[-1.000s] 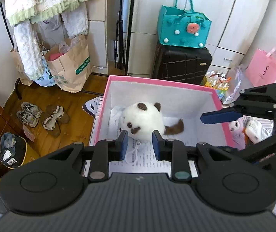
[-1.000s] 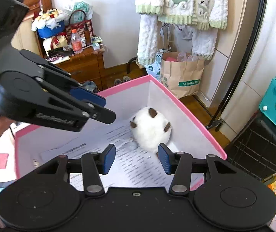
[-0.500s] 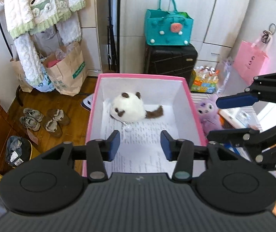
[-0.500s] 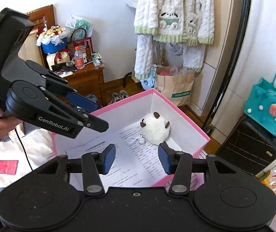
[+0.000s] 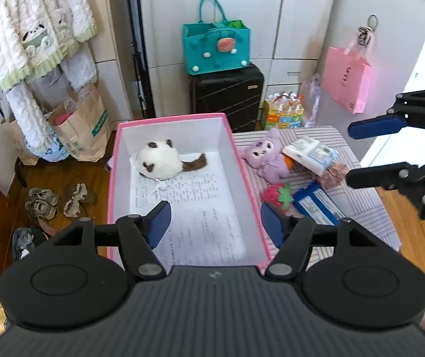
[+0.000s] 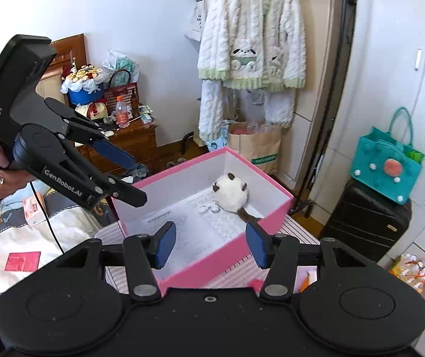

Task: Organize soft objects
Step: 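Open the left tool to release the plush and withdraw, then grasp the green sponge with the left tool while the right tool grasps the pink scrunchie, then lift the sponge and scrunchie and carry both toward the pink box, then release the scrunchie from the right tool while the left tool drops the sponge in the box, then move the left tool away from the box toward the blue wet-wipe pack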

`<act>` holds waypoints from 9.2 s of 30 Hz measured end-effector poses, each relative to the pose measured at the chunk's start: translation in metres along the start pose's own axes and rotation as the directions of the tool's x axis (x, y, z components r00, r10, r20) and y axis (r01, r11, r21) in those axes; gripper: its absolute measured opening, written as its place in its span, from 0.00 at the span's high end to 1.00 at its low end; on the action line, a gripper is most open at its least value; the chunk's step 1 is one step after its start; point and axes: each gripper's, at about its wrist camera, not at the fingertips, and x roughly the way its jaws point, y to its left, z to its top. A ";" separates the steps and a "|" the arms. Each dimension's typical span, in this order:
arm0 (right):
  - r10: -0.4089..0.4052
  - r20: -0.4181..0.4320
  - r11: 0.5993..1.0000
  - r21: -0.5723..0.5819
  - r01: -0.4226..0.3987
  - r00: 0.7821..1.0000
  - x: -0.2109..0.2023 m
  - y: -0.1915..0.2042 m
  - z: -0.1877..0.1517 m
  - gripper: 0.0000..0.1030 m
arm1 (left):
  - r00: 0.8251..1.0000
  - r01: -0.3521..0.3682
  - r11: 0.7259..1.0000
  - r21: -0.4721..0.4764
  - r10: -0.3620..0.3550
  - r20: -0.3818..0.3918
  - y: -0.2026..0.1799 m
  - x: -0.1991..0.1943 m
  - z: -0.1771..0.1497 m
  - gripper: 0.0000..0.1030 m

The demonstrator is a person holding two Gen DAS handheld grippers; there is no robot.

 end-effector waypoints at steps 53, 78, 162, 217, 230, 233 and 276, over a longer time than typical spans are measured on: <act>-0.224 0.068 0.922 0.338 0.189 0.972 -0.006 -0.070 -0.232 0.16 | 0.995 -0.001 0.994 0.107 -0.010 0.101 -0.154 0.138 -0.115 0.17; -0.249 0.079 0.842 0.510 0.175 0.965 0.081 -0.163 -0.228 0.15 | 0.991 -0.076 0.996 0.036 0.071 0.114 -0.158 0.180 -0.120 0.54; 0.154 -0.032 0.950 0.278 -0.139 0.988 0.008 0.015 -0.153 0.87 | 0.996 0.090 0.987 0.135 -0.087 -0.030 -0.076 0.032 -0.109 0.62; -0.087 -0.353 0.947 -0.319 -0.032 0.932 0.269 -0.052 0.031 0.53 | 0.973 0.083 0.955 -0.283 -0.139 -0.185 0.096 0.225 0.020 0.60; -0.068 -0.253 0.938 -0.345 -0.024 0.965 0.230 -0.048 0.026 0.76 | 0.963 0.032 0.972 -0.233 -0.093 -0.253 0.081 0.253 0.026 0.60; -0.081 -0.246 0.939 -0.344 -0.009 0.966 0.229 -0.046 0.023 0.76 | 0.972 0.012 0.975 -0.223 -0.064 -0.228 0.080 0.252 0.026 0.57; 0.035 -0.095 0.998 -0.046 -0.039 0.995 0.055 0.026 -0.001 0.61 | 0.989 -0.063 0.998 0.026 0.066 -0.132 0.009 0.017 -0.025 0.31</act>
